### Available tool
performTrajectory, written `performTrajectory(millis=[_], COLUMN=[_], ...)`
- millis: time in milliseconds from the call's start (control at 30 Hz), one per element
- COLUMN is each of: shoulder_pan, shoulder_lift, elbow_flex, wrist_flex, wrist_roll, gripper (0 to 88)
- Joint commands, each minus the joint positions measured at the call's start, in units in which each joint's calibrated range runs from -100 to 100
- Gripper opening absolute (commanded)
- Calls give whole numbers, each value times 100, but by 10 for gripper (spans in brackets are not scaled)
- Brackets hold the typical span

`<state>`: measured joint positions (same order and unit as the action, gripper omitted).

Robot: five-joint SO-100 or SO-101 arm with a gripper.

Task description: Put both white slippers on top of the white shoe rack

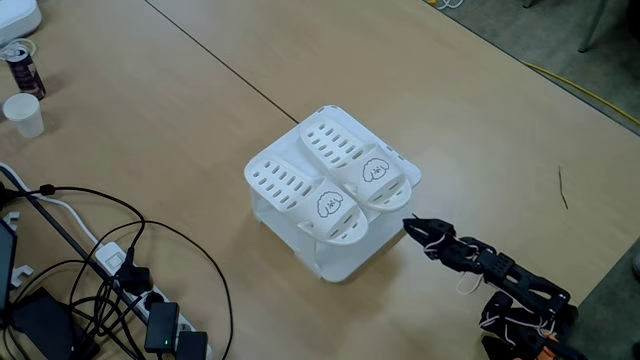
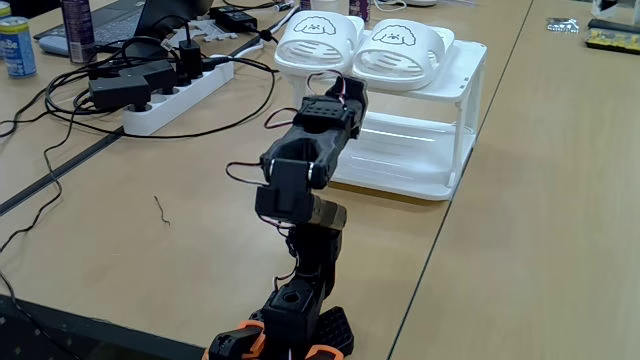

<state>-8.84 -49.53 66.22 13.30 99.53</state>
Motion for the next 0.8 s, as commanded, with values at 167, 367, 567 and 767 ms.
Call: performTrajectory(millis=[167, 367, 567, 767], shoulder_pan=[390, 440, 415, 390], shoulder_lift=[245, 422, 607, 783], elbow_flex=[-726, -979, -1195, -1394], wrist_flex=[-131, -131, -131, -131], wrist_roll=[47, 47, 47, 47], gripper=[8, 8, 8, 8])
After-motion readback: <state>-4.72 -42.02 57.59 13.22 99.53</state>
